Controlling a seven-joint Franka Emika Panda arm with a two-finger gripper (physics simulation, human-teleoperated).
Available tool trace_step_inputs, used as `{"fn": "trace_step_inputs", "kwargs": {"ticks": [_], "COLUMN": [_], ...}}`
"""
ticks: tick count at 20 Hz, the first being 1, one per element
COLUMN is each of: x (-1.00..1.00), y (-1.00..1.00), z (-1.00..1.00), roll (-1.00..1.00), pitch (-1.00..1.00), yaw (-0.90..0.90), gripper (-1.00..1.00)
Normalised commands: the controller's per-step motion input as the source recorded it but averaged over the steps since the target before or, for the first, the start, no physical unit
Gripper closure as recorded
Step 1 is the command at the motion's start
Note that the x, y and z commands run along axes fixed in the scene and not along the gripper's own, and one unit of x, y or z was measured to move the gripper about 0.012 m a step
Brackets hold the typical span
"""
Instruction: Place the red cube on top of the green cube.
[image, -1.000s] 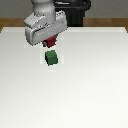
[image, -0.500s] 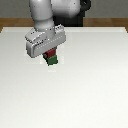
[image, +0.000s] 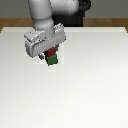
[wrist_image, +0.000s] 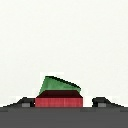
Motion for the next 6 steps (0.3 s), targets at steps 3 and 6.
{"fn": "trace_step_inputs", "kwargs": {"ticks": [3, 6], "x": [0.00, 0.00], "y": [0.00, 0.00], "z": [0.00, 0.00], "roll": [0.00, 0.00], "pitch": [0.00, 0.00], "yaw": [0.00, 0.00], "gripper": [-1.00, -1.00]}}
